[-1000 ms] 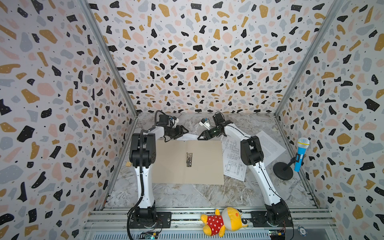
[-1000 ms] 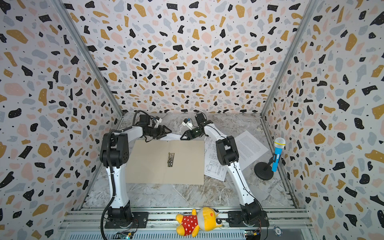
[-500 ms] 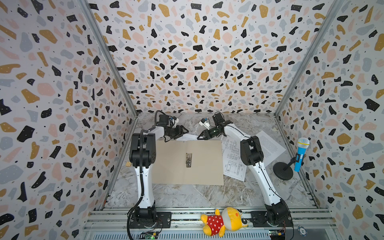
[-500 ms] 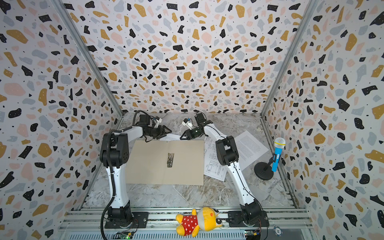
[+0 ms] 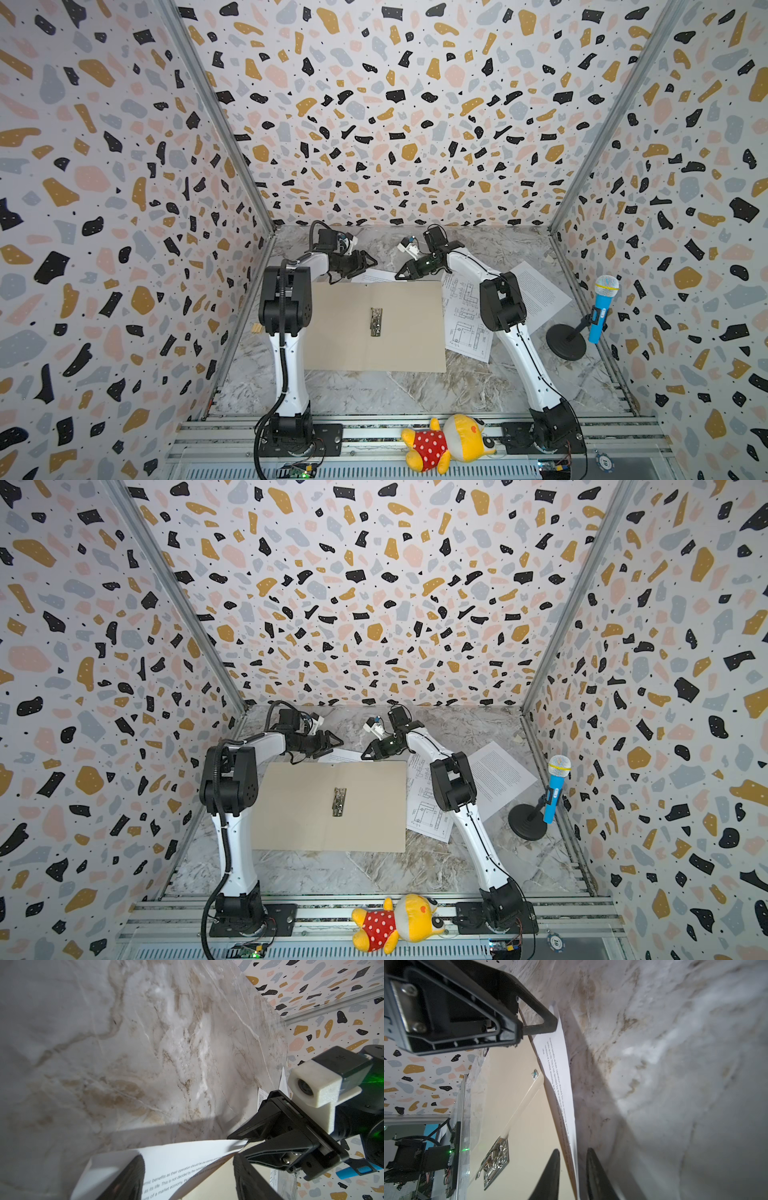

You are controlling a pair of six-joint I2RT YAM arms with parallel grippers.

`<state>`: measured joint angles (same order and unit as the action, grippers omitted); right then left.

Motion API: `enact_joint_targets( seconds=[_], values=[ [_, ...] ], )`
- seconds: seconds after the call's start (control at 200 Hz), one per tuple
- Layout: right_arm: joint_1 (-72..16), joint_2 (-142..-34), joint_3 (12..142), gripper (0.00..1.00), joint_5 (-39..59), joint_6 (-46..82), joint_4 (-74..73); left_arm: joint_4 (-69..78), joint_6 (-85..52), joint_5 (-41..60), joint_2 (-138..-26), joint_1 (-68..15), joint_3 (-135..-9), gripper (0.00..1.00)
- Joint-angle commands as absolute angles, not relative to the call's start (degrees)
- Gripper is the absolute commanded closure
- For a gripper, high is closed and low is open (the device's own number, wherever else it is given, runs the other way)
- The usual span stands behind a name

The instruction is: Put the files into the folder

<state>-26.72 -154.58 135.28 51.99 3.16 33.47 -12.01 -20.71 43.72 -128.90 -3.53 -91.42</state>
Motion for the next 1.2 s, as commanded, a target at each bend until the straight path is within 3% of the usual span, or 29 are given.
enact_joint_targets(
  seconds=[0.0,0.491,0.551,0.591,0.596,0.616,0.646,1.011,1.196],
  values=[
    [-26.5,-152.9,137.2,0.78,51.9,5.8,31.5,-10.4,-21.4,44.8,-125.9,-3.1,-91.0,0.32],
    [-24.3,-151.1,137.2,0.85,56.3,14.1,23.0,-8.7,-23.0,45.6,-125.3,-2.5,-90.9,0.31],
    [-24.0,-151.0,137.2,0.73,55.0,13.8,23.8,-8.9,-23.0,45.3,-125.2,-2.4,-91.0,0.31],
    [-23.8,-150.8,137.2,0.53,52.7,13.5,24.9,-8.9,-23.1,45.2,-125.0,-2.1,-90.8,0.31],
    [-23.7,-150.7,137.2,0.46,52.1,13.4,25.2,-8.9,-23.0,45.2,-125.0,-2.1,-90.8,0.31],
    [-23.5,-150.5,137.0,0.35,51.2,12.9,25.6,-9.1,-23.0,44.9,-124.8,-1.9,-90.7,0.31],
    [-23.2,-150.2,136.7,0.28,50.3,12.5,26.1,-9.3,-23.0,44.3,-124.5,-1.6,-90.6,0.31],
    [-22.2,-147.8,133.1,0.24,45.3,10.7,32.2,-17.7,-20.5,32.7,-120.9,-0.2,-89.4,0.29],
    [-23.2,-142.5,125.2,0.22,41.7,13.4,30.6,-19.8,-19.0,28.7,-118.9,0.0,-86.0,0.22]
  ],
)
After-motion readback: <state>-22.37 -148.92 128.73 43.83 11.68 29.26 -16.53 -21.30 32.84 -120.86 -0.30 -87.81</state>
